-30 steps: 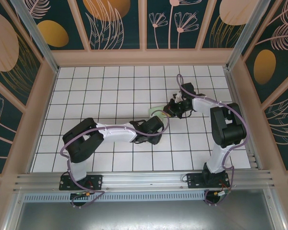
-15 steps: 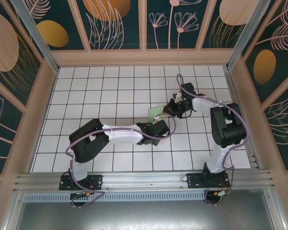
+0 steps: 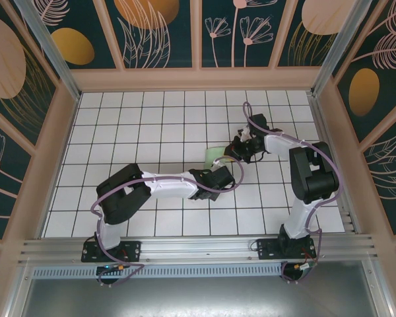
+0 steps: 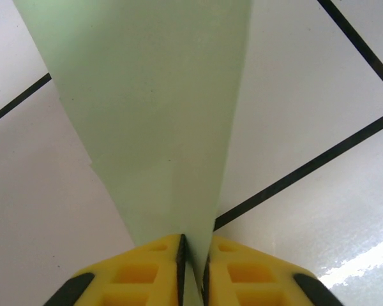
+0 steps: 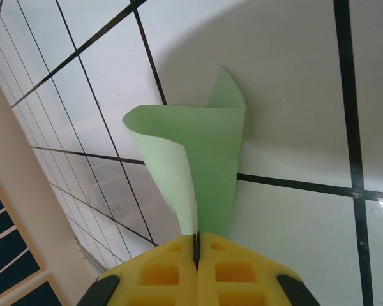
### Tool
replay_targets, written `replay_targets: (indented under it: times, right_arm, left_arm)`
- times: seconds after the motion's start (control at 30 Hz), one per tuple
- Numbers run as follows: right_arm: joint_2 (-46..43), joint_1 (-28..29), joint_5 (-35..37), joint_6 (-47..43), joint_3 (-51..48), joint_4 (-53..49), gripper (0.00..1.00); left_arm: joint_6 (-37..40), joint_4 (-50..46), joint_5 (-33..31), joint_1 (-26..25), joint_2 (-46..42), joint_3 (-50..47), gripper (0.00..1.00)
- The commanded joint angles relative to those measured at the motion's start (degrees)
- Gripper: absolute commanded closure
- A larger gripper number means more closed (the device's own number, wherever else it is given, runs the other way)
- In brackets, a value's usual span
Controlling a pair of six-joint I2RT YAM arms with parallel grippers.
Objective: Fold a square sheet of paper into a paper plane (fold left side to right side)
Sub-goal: Fold the wing for the fifth time at the center of the table.
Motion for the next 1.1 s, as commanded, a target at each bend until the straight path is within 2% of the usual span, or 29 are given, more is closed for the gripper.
replay_targets:
  times: [0.0,0.2,0.33,0.4,0.5,0.73,0.87,0.9,0.97,1.07]
  right_arm:
    - [-0.57,0.21,-0.13,-1.63,1.89,-1.59,0.93]
    - [-4.9,-1.74,2.32,-2.45,1.02,0.47,0.67]
    - [-11.5,-5.43,4.15,-2.1,-2.76,4.4,0.45]
    - [-15.11,-7.34,5.5,-2.01,-5.46,5.92,0.39]
    - [-20.15,-9.65,6.83,-2.17,-10.35,8.37,0.41]
    - [-26.53,-10.03,8.36,-0.43,-22.99,14.8,0.81]
    - [-26.86,-8.86,6.49,2.08,-27.45,20.13,0.97]
    - [-26.84,-8.47,6.27,2.5,-27.91,21.27,0.97]
    - [-27.22,-7.21,5.87,3.22,-28.78,23.73,0.83]
    - [-27.89,-5.48,5.13,5.0,-30.22,29.13,0.72]
  left_arm:
    - [0.2,-1.22,-0.17,-0.43,0.82,0.99,0.85]
    - [-0.08,-0.05,3.33,-0.34,-0.12,1.07,0.89]
    - [-0.28,0.63,7.24,0.39,-0.32,1.77,0.9]
    - [-0.37,0.8,9.26,1.06,-0.41,2.28,0.91]
    - [-1.0,1.31,12.21,2.03,-0.67,2.6,0.91]
    - [-3.5,3.86,19.83,5.48,-1.95,1.74,0.92]
    - [-5.61,6.91,24.54,7.45,-2.76,0.06,0.92]
    - [-5.99,7.85,25.55,7.8,-3.05,-0.45,0.92]
    - [-6.92,9.92,28.44,8.72,-3.63,-1.6,0.92]
    - [-8.48,13.38,32.33,10.18,-4.48,-3.31,0.93]
